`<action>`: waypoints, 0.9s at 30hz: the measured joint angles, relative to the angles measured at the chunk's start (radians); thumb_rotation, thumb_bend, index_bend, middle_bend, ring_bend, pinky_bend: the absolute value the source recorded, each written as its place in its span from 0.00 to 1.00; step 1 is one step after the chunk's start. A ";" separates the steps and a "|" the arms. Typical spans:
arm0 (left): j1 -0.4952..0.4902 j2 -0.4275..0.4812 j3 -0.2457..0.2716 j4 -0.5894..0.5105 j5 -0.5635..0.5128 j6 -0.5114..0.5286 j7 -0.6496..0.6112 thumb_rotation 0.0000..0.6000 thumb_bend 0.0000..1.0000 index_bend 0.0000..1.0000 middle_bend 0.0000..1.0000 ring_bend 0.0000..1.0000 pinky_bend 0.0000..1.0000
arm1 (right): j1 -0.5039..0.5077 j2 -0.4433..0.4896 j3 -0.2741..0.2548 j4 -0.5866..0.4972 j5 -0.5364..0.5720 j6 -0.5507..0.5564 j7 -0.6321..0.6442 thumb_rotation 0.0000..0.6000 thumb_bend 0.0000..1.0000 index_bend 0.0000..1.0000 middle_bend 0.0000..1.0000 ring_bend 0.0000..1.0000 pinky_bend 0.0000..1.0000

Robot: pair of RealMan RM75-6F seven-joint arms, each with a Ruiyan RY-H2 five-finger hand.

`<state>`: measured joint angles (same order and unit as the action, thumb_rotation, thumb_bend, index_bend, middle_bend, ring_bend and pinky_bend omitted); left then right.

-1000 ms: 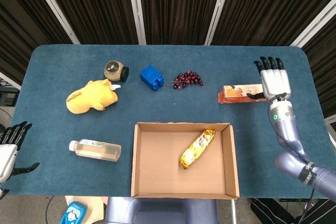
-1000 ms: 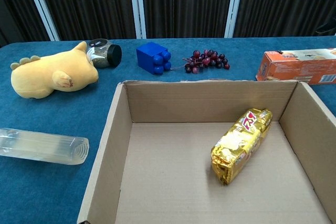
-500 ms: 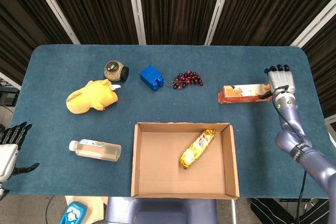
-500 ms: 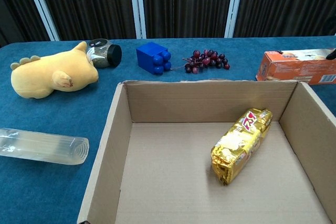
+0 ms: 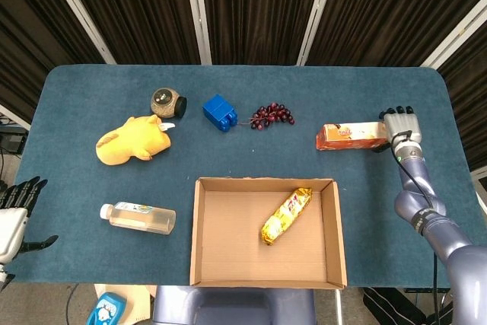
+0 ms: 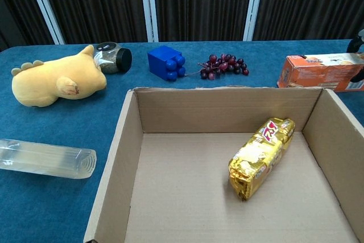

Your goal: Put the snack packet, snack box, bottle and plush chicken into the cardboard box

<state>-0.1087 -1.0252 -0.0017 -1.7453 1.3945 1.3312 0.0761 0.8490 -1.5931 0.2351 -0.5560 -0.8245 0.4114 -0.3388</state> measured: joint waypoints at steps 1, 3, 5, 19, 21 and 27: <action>0.000 0.000 0.000 0.000 -0.001 -0.002 0.000 1.00 0.06 0.00 0.00 0.00 0.00 | 0.000 -0.014 -0.002 0.018 -0.012 -0.002 0.013 1.00 0.11 0.43 0.33 0.27 0.30; -0.002 0.000 0.001 -0.001 -0.003 -0.006 0.002 1.00 0.06 0.00 0.00 0.00 0.00 | 0.000 -0.035 -0.004 0.046 -0.035 -0.001 0.037 1.00 0.13 0.60 0.50 0.45 0.50; -0.002 0.000 0.001 -0.001 -0.003 -0.005 0.002 1.00 0.06 0.00 0.00 0.00 0.00 | -0.002 -0.059 -0.005 0.075 -0.061 0.013 0.067 1.00 0.14 0.70 0.61 0.56 0.62; 0.003 0.008 0.004 -0.002 0.016 0.009 -0.029 1.00 0.06 0.00 0.00 0.00 0.00 | -0.023 -0.033 -0.009 0.027 -0.264 0.291 0.322 1.00 0.16 0.77 0.67 0.63 0.69; 0.004 0.009 0.004 -0.002 0.022 0.013 -0.035 1.00 0.06 0.00 0.00 0.00 0.00 | -0.029 0.001 -0.004 -0.026 -0.284 0.346 0.344 1.00 0.16 0.77 0.67 0.63 0.69; 0.007 0.013 0.010 0.000 0.045 0.023 -0.050 1.00 0.06 0.00 0.00 0.00 0.00 | -0.069 0.150 0.015 -0.302 -0.342 0.506 0.387 1.00 0.16 0.77 0.67 0.63 0.69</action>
<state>-0.1016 -1.0125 0.0079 -1.7457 1.4394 1.3543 0.0257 0.7799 -1.4433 0.2504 -0.8580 -1.1666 0.9174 0.0480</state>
